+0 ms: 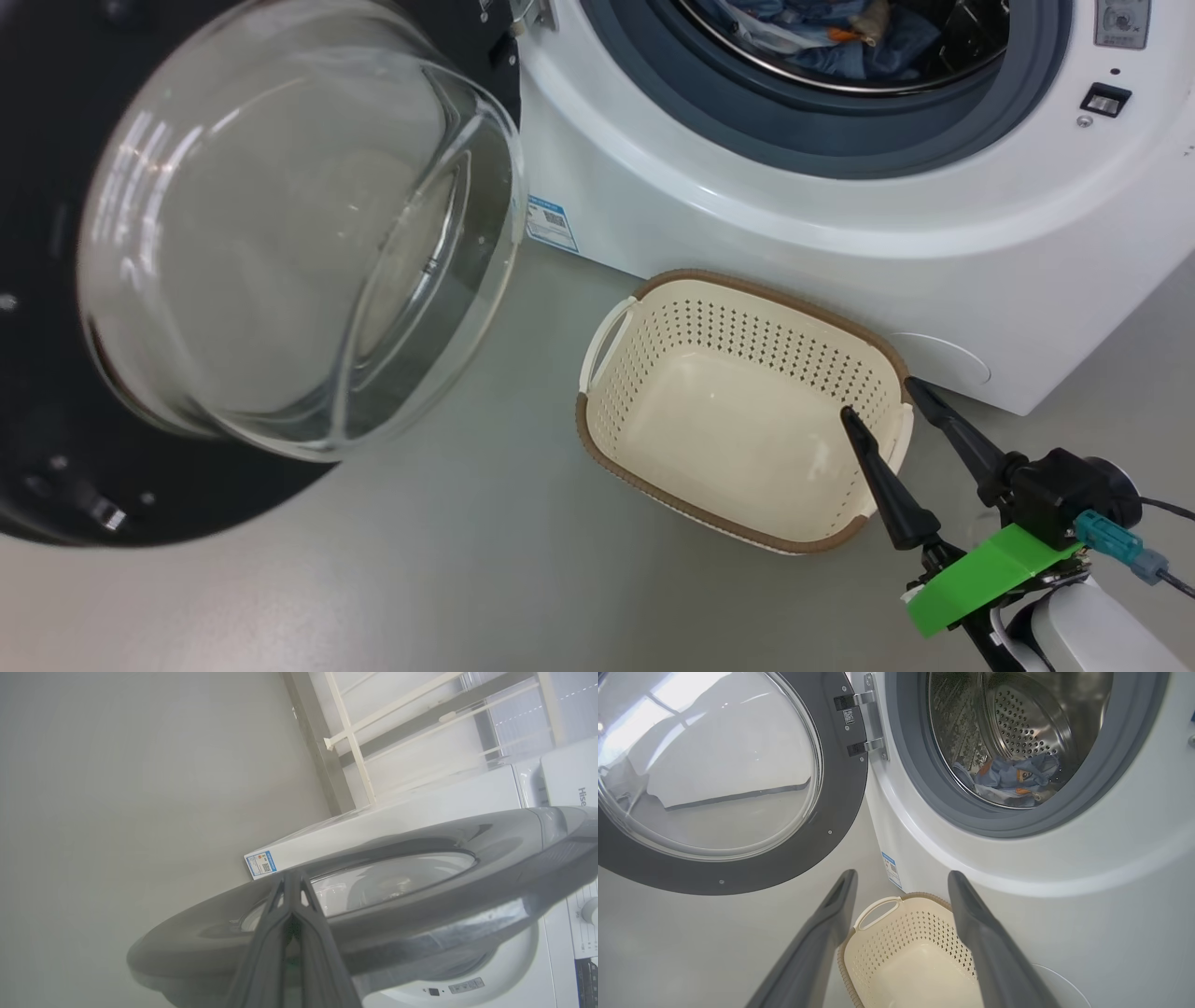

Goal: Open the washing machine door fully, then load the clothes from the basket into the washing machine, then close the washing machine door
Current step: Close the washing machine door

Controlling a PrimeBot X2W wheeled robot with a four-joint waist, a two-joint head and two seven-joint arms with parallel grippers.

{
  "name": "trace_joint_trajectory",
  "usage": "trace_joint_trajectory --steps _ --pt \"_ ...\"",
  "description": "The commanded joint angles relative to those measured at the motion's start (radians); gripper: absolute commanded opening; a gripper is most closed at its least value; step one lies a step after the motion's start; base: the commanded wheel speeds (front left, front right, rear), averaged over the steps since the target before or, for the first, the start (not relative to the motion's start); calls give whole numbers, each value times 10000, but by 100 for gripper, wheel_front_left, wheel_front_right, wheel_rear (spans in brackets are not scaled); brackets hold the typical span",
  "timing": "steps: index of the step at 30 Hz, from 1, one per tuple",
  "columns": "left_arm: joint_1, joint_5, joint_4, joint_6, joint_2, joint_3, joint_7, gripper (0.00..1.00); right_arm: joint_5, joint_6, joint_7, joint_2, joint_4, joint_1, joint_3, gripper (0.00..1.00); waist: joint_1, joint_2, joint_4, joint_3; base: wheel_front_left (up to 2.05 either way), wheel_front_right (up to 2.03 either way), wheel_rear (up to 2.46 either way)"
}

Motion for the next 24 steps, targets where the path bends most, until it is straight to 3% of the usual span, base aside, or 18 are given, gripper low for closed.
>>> trace_joint_trajectory --steps 1,24 --pt "-231 -208 -494 -94 193 36 333 0 102 56 -82 -3 -196 132 177 100 0 -1 11 -50 0 0 0" --pt "877 -176 -3085 -94 -85 -477 2831 0 155 56 -82 575 -263 869 -264 100 0 -1 -234 -1170 0 0 0"
